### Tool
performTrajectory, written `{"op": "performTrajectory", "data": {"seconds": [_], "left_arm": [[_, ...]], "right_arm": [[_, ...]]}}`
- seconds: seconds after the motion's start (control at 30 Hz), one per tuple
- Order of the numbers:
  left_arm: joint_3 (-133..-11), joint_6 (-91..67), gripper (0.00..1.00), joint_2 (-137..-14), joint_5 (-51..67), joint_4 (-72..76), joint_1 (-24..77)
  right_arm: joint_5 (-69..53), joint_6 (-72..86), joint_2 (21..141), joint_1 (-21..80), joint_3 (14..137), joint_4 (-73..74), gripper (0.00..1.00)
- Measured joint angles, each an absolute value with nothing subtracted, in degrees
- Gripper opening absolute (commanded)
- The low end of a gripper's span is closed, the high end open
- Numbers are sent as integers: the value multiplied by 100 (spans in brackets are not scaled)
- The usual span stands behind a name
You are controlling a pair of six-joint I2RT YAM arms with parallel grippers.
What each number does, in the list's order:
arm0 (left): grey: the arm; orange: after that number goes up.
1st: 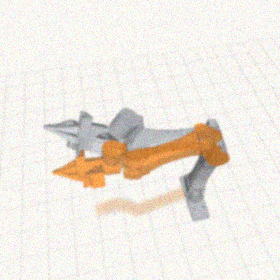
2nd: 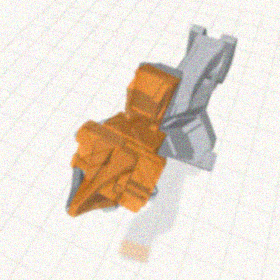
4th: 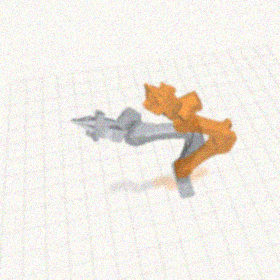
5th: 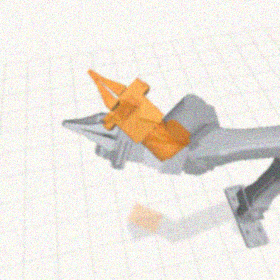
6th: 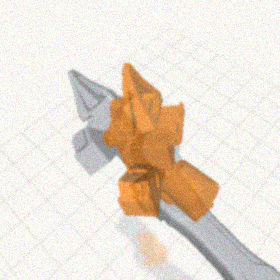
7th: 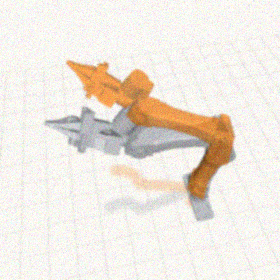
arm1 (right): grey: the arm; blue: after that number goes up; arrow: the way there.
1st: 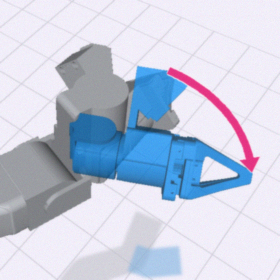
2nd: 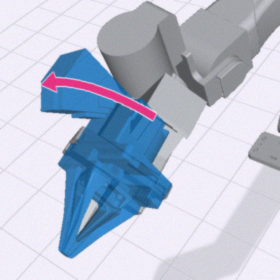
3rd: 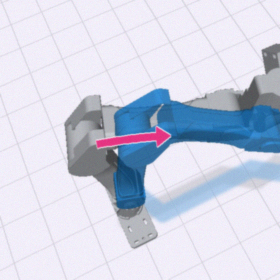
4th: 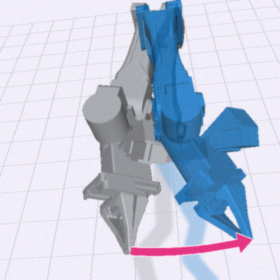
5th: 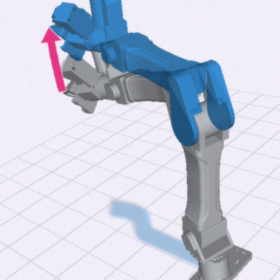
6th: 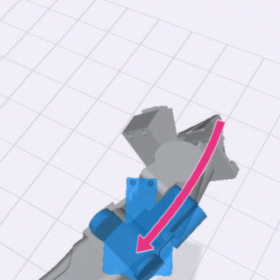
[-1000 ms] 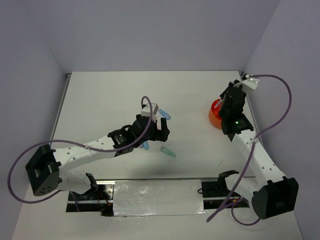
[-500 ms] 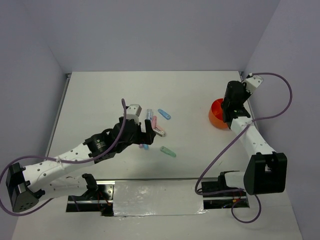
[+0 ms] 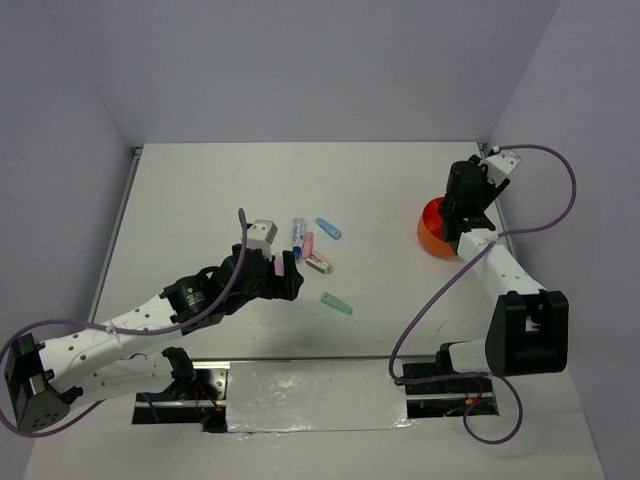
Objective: Sort the stationery into containers
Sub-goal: Place the pen in the storage box, then pick up the stationery from the center of the board.
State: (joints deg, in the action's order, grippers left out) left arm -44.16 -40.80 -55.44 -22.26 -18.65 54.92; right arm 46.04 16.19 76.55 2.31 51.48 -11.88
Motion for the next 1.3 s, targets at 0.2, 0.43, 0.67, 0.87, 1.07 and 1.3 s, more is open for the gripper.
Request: {"op": "performTrajectory", "data": {"seconds": [0.2,0.43,0.67,0.87,1.07,1.3], "left_arm": [[-4416,-4110,99,-5341,-2309,-2060,5492],[-4416,-4423,99,-5323,-2679,-2523,5452],[-4504,-4989,99,-5419,-3162,-3173,5384],[-4619,-5137,99,-5109,-3524,-3653,5369],[-4628,-5092,99,-4884,-3489,-3793,5332],[-4447,-4840,99,-4853,-3050,-3632,5332]], "right_arm": [[4202,1684,7590,279,5131,-1066,81],[3479,1509,6742,1352,5192,-749,80],[1431,1387,6265,2921,4991,-233,89],[1166,1391,6976,4486,4484,668,100],[1389,1564,7310,5636,4296,1188,95],[1444,1485,7793,5780,4281,1249,73]]}}
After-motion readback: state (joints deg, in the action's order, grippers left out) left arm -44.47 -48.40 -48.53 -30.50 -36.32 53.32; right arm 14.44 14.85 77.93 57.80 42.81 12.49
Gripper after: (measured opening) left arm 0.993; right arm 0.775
